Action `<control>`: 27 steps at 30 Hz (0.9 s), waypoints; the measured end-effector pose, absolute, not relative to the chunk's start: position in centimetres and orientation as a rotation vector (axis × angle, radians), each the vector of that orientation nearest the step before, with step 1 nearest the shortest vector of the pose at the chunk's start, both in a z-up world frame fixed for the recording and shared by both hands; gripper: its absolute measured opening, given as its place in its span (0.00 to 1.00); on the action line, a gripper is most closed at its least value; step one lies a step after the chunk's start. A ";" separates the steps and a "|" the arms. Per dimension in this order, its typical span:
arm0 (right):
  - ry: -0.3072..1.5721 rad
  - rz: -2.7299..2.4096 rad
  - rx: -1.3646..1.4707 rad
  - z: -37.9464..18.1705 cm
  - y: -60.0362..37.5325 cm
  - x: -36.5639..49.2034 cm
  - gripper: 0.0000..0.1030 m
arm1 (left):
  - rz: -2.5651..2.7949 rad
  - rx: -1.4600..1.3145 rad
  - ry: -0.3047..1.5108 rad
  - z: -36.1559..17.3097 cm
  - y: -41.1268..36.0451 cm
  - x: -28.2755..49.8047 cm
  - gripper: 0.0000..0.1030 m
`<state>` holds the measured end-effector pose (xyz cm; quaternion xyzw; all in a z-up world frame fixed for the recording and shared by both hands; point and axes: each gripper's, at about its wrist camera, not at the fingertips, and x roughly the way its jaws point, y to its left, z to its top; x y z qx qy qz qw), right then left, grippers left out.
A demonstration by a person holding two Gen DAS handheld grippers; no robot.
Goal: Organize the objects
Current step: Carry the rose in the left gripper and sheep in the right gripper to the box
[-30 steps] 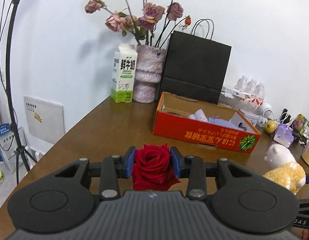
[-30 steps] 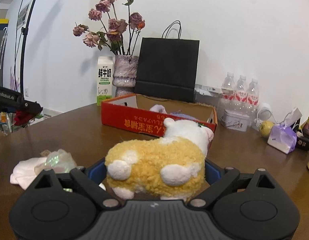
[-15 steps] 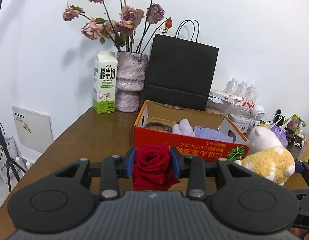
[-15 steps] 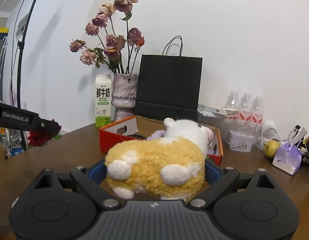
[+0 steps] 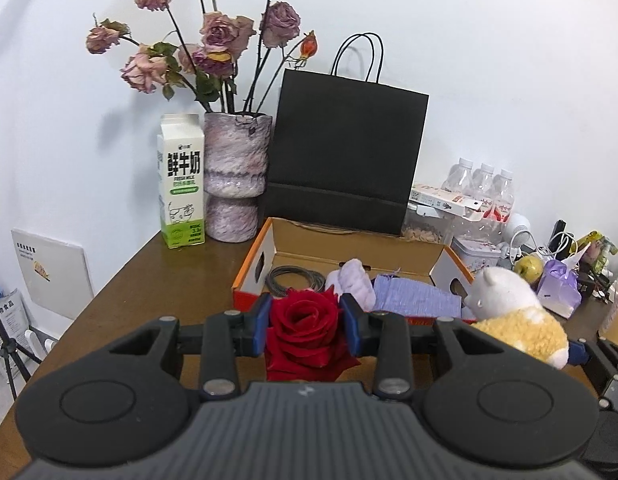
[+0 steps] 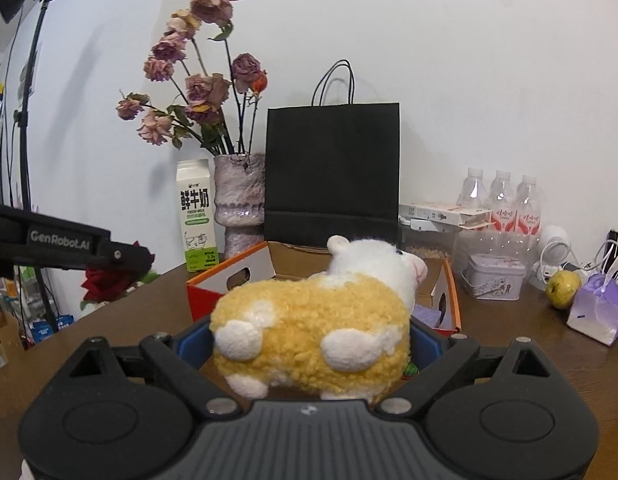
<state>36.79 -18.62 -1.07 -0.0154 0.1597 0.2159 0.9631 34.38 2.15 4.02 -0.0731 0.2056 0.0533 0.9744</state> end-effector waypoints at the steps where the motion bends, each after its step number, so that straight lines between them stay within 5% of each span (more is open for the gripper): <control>1: 0.326 0.438 -0.028 -1.1 -18.6 37.2 0.93 | 0.108 -0.150 0.417 4.1 2.0 34.9 0.36; 27: 0.319 0.414 0.035 -1.0 -18.2 46.7 0.93 | 0.139 -0.160 0.415 3.2 1.0 45.2 0.36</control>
